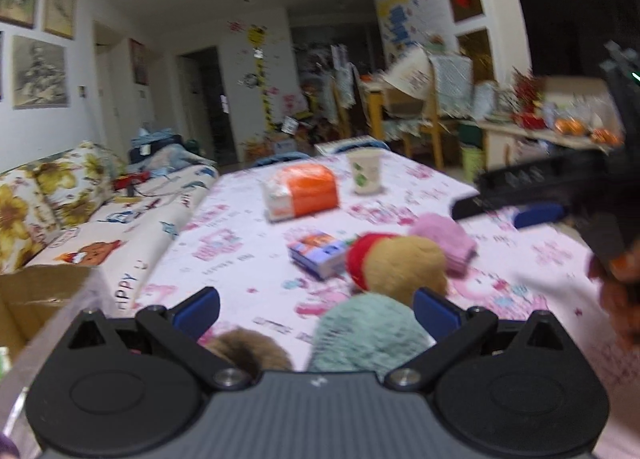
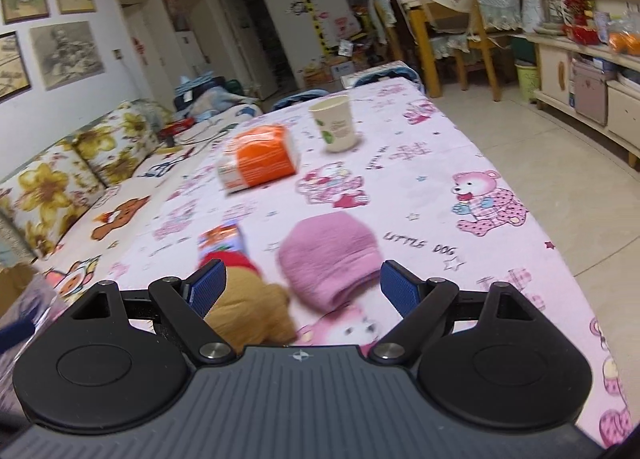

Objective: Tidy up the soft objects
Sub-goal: 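Grasp the teal knit hat with the left tool while the right tool grasps the pink fuzzy hat, then carry both hats over the cardboard box and open both tools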

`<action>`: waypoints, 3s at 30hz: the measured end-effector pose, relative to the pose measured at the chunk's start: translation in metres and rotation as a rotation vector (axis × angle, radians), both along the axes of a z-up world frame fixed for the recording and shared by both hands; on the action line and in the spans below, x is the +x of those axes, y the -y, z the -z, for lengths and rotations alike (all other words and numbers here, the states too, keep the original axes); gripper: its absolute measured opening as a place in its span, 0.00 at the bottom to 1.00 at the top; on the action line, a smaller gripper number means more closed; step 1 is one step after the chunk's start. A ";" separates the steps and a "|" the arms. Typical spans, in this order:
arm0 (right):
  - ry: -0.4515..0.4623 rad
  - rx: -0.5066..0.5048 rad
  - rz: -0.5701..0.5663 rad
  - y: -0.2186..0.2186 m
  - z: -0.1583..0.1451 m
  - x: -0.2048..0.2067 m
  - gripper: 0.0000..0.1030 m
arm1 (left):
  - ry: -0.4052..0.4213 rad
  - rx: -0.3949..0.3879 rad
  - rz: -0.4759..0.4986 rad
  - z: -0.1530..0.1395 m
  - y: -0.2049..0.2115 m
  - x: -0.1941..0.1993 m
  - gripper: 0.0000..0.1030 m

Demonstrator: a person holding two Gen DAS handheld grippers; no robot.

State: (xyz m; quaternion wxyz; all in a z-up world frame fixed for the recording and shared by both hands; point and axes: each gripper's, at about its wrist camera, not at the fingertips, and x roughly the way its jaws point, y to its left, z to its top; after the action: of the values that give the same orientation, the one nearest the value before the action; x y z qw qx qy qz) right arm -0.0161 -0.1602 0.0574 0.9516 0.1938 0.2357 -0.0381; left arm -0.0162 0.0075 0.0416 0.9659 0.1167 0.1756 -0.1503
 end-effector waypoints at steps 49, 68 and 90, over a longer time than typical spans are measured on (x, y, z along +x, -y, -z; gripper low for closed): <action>-0.055 -0.117 -0.028 -0.003 0.015 0.046 0.84 | -0.197 -0.101 -0.004 0.024 0.016 0.036 0.71; -0.003 -0.275 -0.024 -0.039 -0.010 0.020 0.84 | -0.111 -0.219 -0.016 -0.006 -0.020 0.018 0.70; 0.085 -0.279 -0.098 -0.074 -0.025 0.006 0.84 | -0.024 -0.345 -0.097 -0.032 -0.070 0.003 0.71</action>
State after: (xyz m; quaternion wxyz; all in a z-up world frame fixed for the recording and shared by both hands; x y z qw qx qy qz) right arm -0.0104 -0.0860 0.0828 0.9791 0.0496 0.1967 -0.0156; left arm -0.0132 0.0770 0.0738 0.9756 -0.0611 0.1641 -0.1327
